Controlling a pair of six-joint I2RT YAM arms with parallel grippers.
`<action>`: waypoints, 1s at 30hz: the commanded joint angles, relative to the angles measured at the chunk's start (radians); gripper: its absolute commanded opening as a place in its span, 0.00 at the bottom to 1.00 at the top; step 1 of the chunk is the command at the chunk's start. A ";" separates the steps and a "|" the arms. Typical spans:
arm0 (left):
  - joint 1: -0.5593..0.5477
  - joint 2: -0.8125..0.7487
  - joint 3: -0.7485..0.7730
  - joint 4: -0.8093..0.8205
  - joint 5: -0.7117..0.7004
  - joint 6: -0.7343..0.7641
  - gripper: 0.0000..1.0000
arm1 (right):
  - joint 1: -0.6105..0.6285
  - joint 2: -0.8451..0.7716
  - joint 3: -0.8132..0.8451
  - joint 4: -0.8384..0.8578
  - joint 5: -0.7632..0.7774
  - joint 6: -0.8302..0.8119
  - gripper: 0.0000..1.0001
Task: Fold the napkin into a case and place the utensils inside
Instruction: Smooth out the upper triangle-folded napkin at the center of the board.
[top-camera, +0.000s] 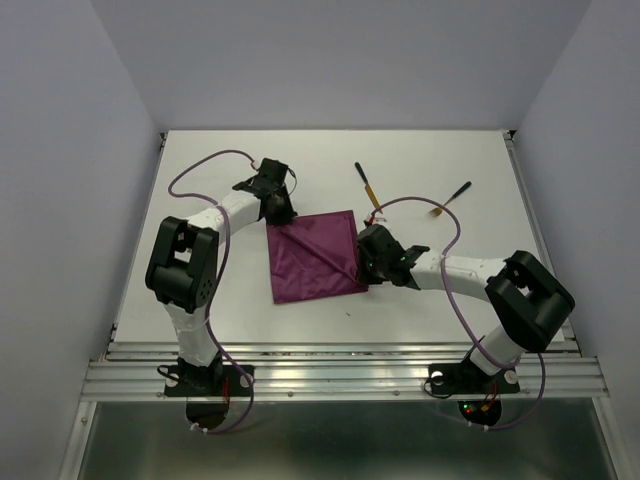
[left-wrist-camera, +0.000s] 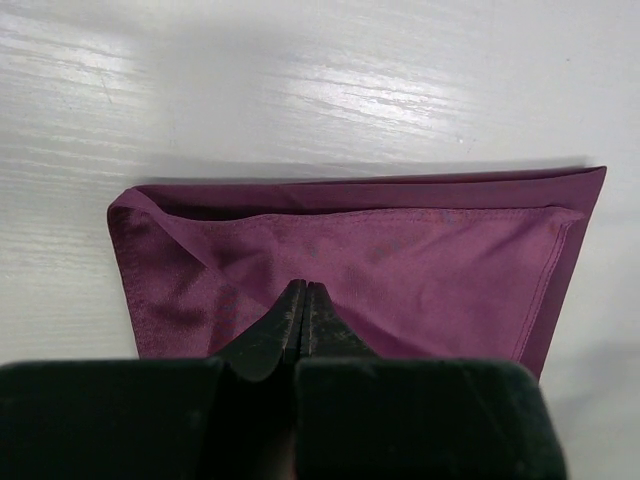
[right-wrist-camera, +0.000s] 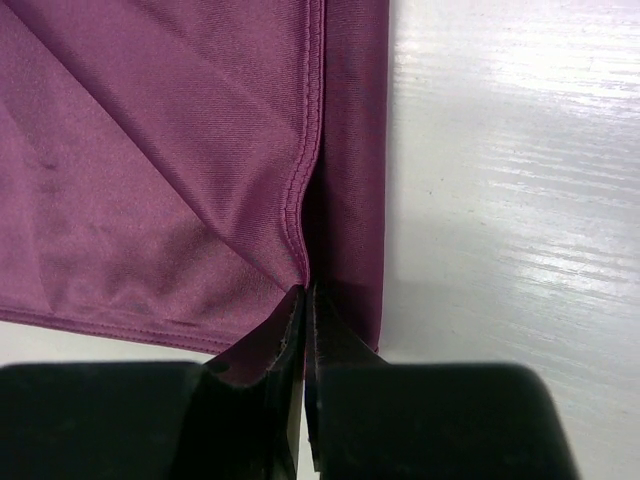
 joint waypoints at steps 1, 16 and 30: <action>-0.010 0.019 0.045 -0.003 0.014 0.016 0.01 | 0.007 -0.034 -0.004 0.040 0.057 0.017 0.04; -0.010 0.056 0.059 0.003 0.003 0.027 0.01 | 0.007 -0.033 -0.010 0.020 0.096 0.036 0.24; -0.006 0.074 0.080 -0.004 -0.011 0.036 0.01 | -0.143 -0.019 0.101 0.135 0.005 -0.087 0.34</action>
